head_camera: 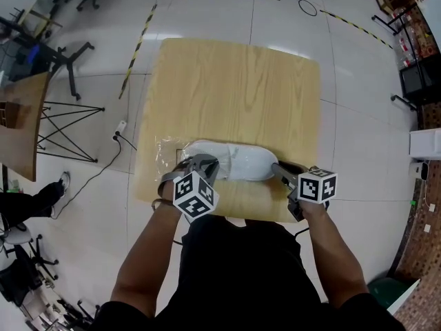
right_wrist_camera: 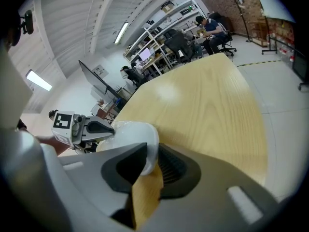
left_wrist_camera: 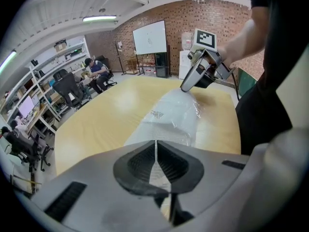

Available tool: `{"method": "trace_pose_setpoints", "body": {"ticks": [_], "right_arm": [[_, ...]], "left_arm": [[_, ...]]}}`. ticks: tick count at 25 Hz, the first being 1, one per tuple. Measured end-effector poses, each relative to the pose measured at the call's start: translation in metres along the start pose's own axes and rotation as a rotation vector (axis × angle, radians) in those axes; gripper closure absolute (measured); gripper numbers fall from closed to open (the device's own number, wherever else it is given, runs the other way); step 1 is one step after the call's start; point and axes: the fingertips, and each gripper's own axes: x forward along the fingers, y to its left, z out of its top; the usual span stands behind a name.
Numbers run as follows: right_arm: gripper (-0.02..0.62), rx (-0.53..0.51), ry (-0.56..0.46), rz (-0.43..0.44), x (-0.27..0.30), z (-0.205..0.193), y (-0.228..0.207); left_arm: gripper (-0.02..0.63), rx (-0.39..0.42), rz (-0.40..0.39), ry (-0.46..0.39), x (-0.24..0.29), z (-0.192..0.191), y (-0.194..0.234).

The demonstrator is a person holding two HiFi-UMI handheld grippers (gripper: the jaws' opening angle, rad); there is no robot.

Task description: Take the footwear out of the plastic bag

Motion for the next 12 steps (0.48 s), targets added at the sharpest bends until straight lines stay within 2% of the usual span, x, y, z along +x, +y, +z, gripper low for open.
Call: {"method": "trace_pose_setpoints", "body": {"ticks": [12], "right_arm": [[0.522, -0.058, 0.032, -0.016, 0.001, -0.016, 0.013]], "left_arm": [[0.586, -0.018, 0.009, 0.048, -0.013, -0.028, -0.016]]}}
